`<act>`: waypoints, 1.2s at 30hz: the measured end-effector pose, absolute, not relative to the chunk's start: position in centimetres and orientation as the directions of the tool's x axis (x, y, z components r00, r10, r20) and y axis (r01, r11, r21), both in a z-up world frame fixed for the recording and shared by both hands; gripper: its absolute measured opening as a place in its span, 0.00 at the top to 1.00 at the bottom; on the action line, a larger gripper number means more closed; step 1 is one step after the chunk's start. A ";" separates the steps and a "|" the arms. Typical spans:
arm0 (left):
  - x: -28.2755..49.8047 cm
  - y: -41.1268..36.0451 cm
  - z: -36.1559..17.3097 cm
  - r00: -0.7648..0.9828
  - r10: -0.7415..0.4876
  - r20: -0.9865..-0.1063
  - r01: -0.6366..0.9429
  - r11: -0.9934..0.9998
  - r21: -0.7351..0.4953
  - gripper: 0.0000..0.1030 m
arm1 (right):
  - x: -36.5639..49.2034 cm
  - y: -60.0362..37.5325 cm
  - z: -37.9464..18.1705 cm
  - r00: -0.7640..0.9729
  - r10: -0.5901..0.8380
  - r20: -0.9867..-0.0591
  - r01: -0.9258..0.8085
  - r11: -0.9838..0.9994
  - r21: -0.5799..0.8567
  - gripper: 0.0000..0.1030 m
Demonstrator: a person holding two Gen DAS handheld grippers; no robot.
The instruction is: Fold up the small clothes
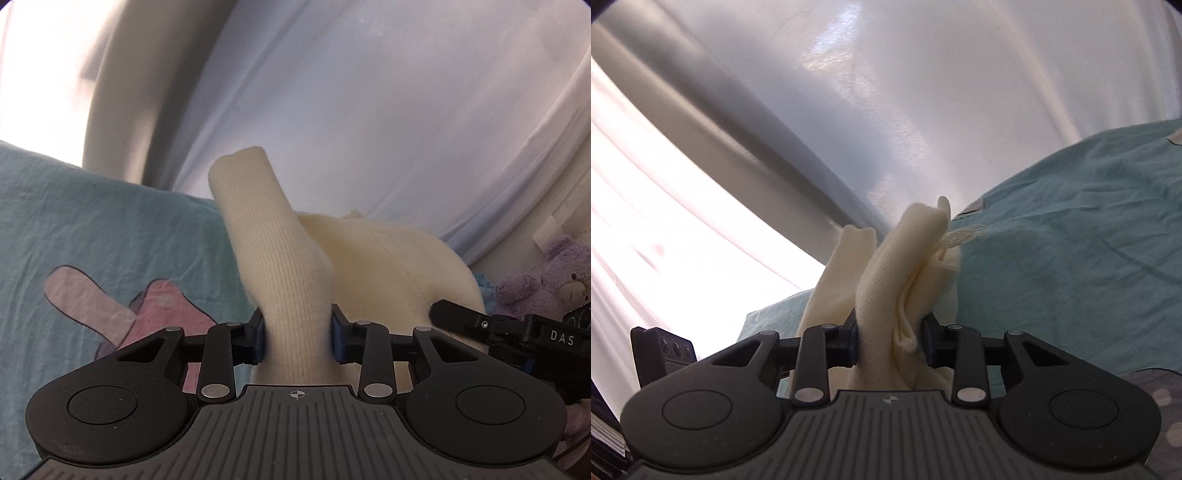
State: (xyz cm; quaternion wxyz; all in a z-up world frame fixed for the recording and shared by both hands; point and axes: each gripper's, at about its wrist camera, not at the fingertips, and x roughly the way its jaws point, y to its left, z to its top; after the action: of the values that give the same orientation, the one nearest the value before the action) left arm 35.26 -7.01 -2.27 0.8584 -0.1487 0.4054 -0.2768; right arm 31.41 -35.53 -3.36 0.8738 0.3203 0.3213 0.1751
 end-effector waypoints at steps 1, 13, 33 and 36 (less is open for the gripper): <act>35.1 -6.3 -1.8 0.526 -0.590 -0.612 0.347 0.806 -0.480 0.65 | 31.4 -34.9 -3.0 0.729 0.525 -0.440 -0.117 0.728 0.675 0.71; 33.7 0.3 -1.2 0.620 -0.182 -0.764 0.145 0.983 -0.116 0.53 | 32.4 -28.5 -3.7 0.681 0.424 -0.598 -0.066 0.848 0.526 0.61; 25.0 1.1 -3.3 0.570 -0.244 -0.784 0.250 0.961 -0.117 0.18 | 25.0 -23.9 -4.5 0.668 0.367 -0.648 -0.133 0.915 0.380 0.77; 22.4 1.1 -4.1 0.542 -0.249 -0.803 0.270 0.956 -0.114 0.18 | 23.0 -25.2 -5.1 0.653 0.364 -0.664 -0.054 0.897 0.438 0.42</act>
State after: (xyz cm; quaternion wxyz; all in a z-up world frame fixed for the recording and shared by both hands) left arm 22.35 1.11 -4.15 0.8780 0.0118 0.4551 -0.1477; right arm 23.00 -25.21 -5.06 0.8883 0.1938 0.3993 0.1176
